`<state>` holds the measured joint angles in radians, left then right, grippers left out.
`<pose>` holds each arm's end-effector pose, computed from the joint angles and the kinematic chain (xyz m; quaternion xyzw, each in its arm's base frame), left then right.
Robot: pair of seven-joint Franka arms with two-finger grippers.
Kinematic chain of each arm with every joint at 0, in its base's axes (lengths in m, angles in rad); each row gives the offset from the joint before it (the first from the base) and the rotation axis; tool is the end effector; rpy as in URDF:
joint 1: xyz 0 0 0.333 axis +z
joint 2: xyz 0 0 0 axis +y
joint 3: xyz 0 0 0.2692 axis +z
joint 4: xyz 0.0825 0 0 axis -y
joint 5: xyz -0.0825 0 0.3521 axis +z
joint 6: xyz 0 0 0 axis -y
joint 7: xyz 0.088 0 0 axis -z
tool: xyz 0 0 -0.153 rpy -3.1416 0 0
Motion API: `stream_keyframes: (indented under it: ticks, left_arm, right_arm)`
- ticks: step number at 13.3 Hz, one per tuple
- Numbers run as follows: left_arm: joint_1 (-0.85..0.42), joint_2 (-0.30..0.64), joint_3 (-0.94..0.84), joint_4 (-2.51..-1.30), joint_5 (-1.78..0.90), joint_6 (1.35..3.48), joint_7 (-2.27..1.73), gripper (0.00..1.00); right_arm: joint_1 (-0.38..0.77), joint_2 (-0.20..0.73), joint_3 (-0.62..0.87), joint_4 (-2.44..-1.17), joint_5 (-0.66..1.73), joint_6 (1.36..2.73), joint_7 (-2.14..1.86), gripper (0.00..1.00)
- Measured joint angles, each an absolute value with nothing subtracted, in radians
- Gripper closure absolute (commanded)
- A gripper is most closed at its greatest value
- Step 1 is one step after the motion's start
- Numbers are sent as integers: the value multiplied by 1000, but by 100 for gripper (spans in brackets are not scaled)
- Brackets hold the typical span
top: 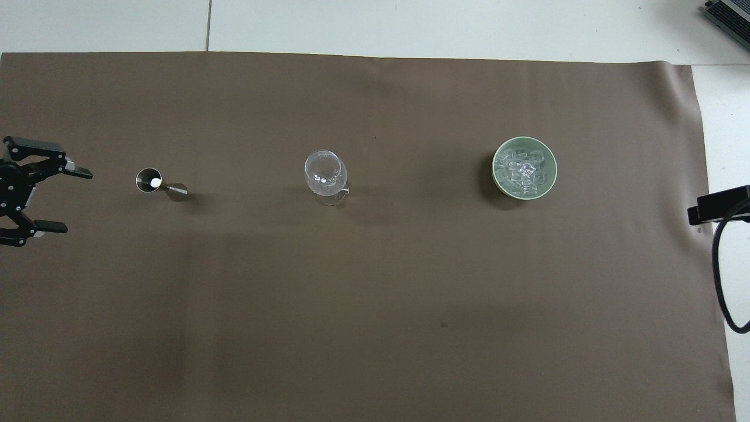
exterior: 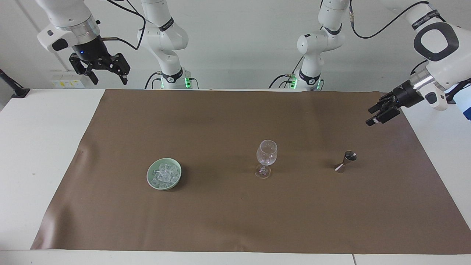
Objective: Pour wine and add ice with both arms
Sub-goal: 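Move the open left gripper forward to the small silver cup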
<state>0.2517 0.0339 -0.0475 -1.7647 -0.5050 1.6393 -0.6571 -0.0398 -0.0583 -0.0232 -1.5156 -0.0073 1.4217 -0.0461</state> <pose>0.5235 0.0362 0.4530 0.8615 0.4363 -0.1307 0.2242 0.4886 -0.0323 0.5724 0.9998 -0.0089 -0.0179 0.0020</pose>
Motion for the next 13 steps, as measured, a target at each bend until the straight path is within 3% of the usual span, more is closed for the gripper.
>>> stream_keyframes:
  ticks: [7,13]
  left_arm:
    - [258,42,-48,-1831,-615,1699,-718,0]
    - [337,156,-46,-1856,-754,1704,-772,0]
  right_arm:
    - [-40,-58,-23,-1516,-7,1422,-46,0]
    - [-40,-58,-23,-1516,-7,1422,-46,0]
